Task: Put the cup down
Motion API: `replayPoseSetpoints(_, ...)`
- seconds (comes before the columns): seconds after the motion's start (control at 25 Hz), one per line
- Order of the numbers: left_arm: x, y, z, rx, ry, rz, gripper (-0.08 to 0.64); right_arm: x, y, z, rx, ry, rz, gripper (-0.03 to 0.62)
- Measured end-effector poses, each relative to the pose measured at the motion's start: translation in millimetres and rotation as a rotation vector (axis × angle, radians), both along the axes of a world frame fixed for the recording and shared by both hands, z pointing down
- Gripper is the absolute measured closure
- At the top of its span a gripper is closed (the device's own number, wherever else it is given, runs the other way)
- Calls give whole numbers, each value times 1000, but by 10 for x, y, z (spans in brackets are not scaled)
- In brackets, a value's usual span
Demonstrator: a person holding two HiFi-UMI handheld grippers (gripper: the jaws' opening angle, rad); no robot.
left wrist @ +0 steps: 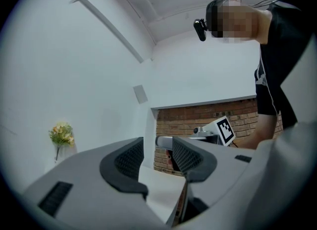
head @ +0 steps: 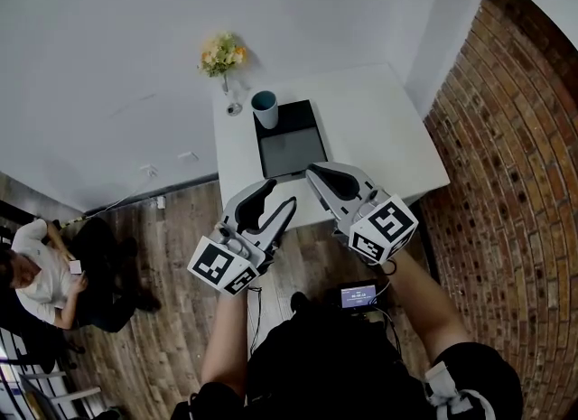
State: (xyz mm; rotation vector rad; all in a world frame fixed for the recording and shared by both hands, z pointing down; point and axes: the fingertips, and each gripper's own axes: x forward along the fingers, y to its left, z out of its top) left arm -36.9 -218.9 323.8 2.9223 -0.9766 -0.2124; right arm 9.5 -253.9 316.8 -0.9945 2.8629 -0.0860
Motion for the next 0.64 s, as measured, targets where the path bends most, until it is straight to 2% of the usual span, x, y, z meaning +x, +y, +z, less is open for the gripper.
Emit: replayPoseSetpoints(0.64, -25, 94, 72, -34, 12, -20, 419, -25, 151, 18, 20, 36, -13, 580)
